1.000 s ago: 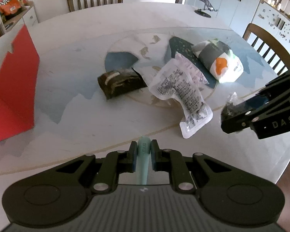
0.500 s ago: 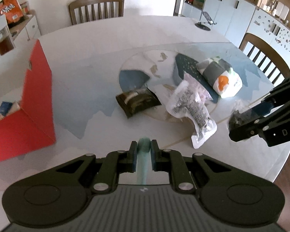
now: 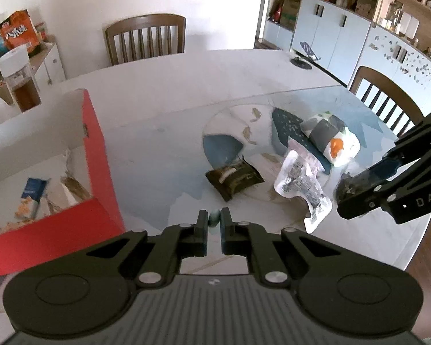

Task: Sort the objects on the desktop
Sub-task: 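Carry the seaweed bag in the right tool while the left tool carries the green stick to the box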

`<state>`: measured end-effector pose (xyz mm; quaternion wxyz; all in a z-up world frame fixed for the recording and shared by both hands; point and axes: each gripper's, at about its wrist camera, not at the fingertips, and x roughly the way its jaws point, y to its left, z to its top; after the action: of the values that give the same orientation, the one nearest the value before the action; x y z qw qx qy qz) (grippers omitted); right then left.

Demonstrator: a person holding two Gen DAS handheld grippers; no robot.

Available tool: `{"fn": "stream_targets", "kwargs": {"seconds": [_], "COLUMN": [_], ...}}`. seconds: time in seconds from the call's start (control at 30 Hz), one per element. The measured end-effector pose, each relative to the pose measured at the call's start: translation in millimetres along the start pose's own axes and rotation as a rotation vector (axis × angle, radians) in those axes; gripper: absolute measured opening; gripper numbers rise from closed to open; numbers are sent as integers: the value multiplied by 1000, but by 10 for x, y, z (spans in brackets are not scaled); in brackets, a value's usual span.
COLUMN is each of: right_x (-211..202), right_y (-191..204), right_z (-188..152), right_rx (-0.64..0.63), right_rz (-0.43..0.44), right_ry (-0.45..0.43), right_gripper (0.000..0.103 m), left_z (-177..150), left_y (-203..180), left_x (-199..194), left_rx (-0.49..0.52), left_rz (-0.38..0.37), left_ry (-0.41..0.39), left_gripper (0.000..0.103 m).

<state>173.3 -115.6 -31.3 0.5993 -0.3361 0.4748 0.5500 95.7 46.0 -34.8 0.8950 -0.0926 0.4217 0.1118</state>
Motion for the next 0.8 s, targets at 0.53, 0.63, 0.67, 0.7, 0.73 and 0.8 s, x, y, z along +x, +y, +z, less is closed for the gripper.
{"fn": "stream_targets", "kwargs": {"seconds": [0.53, 0.63, 0.67, 0.7, 0.73, 0.8], "right_x": [-78, -61, -52, -45, -39, -25], "right_y": [582, 701, 750, 793, 835, 934], "right_z": [482, 576, 613, 641, 668, 743], "right_rx": [-99, -122, -132, -142, -152, -173], "right_rz": [19, 26, 30, 31, 34, 39], "right_ry": [-5, -11, -14, -17, -20, -27], "right_gripper": [37, 37, 37, 37, 37, 37], "left_z": [190, 233, 246, 259, 273, 305], "left_y": [623, 762, 805, 850, 896, 981], "left_x": [-439, -507, -530, -553, -575, -623], "left_rx": [29, 22, 22, 21, 22, 23], "left_rz": [-1, 9, 17, 23, 28, 40], "left_ry": [-1, -14, -20, -24, -27, -34], "left_gripper": [7, 7, 7, 6, 7, 7]}}
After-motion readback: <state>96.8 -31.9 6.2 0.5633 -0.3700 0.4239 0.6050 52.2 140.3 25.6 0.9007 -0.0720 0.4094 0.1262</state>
